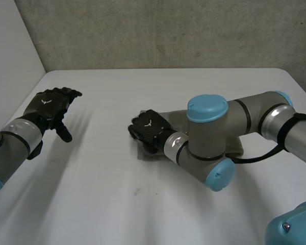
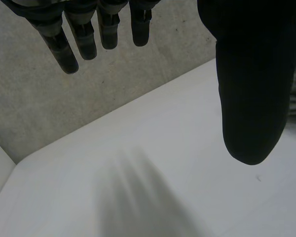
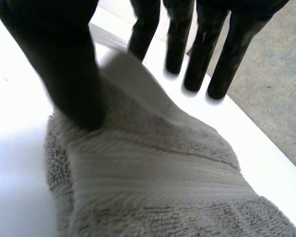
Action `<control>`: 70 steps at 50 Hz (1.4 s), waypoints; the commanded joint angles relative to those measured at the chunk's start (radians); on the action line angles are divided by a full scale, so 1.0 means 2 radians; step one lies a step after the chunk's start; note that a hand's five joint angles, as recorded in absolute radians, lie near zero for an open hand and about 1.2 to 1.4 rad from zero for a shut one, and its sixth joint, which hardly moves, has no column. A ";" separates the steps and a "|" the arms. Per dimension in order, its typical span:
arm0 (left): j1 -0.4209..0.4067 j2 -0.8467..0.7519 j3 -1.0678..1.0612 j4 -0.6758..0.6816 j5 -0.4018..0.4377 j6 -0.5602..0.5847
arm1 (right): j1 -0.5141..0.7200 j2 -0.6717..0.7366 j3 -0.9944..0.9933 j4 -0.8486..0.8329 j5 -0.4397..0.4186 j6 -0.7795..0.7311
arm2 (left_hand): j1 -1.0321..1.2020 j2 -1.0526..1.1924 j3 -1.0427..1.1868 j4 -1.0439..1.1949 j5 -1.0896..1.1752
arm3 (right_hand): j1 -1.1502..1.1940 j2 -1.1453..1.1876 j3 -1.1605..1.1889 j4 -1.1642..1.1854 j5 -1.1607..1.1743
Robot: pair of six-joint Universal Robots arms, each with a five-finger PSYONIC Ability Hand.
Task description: Fold the towel.
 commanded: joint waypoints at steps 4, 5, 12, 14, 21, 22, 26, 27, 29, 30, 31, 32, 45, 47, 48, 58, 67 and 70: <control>0.000 -0.001 0.002 0.001 0.000 0.000 | -0.094 -0.124 0.096 -0.007 0.015 0.086 | 0.000 0.005 0.003 0.003 -0.014 | -0.263 -0.183 -0.182 -0.183 -0.208; 0.000 -0.001 0.002 0.001 0.000 0.000 | -0.117 -0.144 0.121 -0.012 0.015 0.100 | 0.000 0.005 0.003 0.003 -0.014 | -0.263 -0.183 -0.182 -0.183 -0.208; 0.000 -0.002 0.001 0.001 0.000 0.000 | -0.203 -0.181 0.230 -0.021 0.003 0.102 | 0.000 0.005 0.003 0.003 -0.014 | -0.263 -0.183 -0.182 -0.183 -0.208; -0.001 -0.002 0.001 0.001 0.000 0.000 | -0.222 -0.183 0.253 -0.025 -0.002 0.091 | 0.000 0.005 0.003 0.003 -0.014 | -0.263 -0.183 -0.182 -0.183 -0.208; -0.001 -0.002 0.000 0.001 0.000 0.000 | -0.275 -0.180 0.337 -0.059 -0.017 0.015 | 0.000 0.005 0.003 0.003 -0.014 | -0.047 0.033 0.034 0.033 0.008; -0.001 -0.002 0.000 0.001 0.000 0.000 | -0.275 -0.180 0.337 -0.059 -0.017 0.015 | 0.000 0.005 0.003 0.003 -0.014 | -0.046 0.034 0.034 0.034 0.009; -0.003 -0.002 0.000 0.001 0.000 0.000 | -0.276 -0.182 0.340 -0.080 -0.012 0.002 | 0.000 0.005 0.003 0.003 -0.014 | 0.306 0.386 0.387 0.386 0.361; -0.004 -0.002 0.000 0.001 0.000 0.000 | -0.273 -0.186 0.336 -0.091 -0.008 0.004 | 0.000 0.005 0.003 0.003 -0.014 | 0.348 0.428 0.428 0.428 0.403; -0.004 -0.002 0.000 0.001 0.000 0.000 | -0.272 -0.192 0.327 -0.106 -0.002 0.005 | 0.000 0.005 0.003 0.003 -0.014 | 0.348 0.428 0.429 0.428 0.403; -0.004 -0.002 0.000 0.001 0.000 0.001 | -0.269 -0.199 0.311 -0.119 0.007 0.006 | 0.000 0.005 0.003 0.003 -0.014 | 0.348 0.428 0.429 0.428 0.403; -0.004 -0.002 0.000 0.001 0.000 0.001 | -0.269 -0.199 0.311 -0.119 0.007 0.006 | 0.000 0.005 0.003 0.003 -0.014 | 0.348 0.428 0.429 0.428 0.403; -0.003 -0.001 0.000 0.001 0.000 0.000 | -0.259 -0.204 0.294 -0.124 0.016 0.007 | 0.000 0.005 0.003 0.003 -0.014 | 0.348 0.428 0.429 0.428 0.403; -0.001 0.009 -0.010 0.001 0.000 0.000 | -0.049 -0.069 0.033 -0.033 0.012 0.026 | 0.000 0.005 0.003 0.003 -0.014 | 0.348 0.428 0.429 0.428 0.403; -0.001 0.010 -0.010 0.001 0.000 0.000 | -0.030 -0.037 -0.001 -0.011 0.008 0.024 | 0.000 0.005 0.003 0.003 -0.014 | 0.348 0.428 0.429 0.428 0.403; -0.001 0.010 -0.010 0.001 0.000 0.000 | -0.013 -0.009 -0.030 0.012 0.003 0.023 | 0.000 0.005 0.003 0.003 -0.014 | 0.348 0.428 0.429 0.428 0.403; -0.005 0.013 -0.010 0.001 0.000 0.001 | -0.003 0.021 -0.075 0.088 -0.002 0.012 | 0.000 0.005 0.003 0.003 -0.014 | 0.249 0.329 0.330 0.329 0.304; -0.051 0.006 0.042 -0.003 -0.003 -0.018 | -0.084 -0.113 0.049 0.028 -0.003 0.140 | 0.000 0.005 0.003 0.003 -0.014 | -0.263 -0.183 -0.182 -0.183 -0.208; -0.074 -0.002 0.074 -0.005 -0.006 -0.048 | -0.105 -0.153 0.110 -0.003 -0.004 0.172 | 0.008 0.013 0.011 0.011 -0.006 | -0.263 -0.183 -0.182 -0.183 -0.208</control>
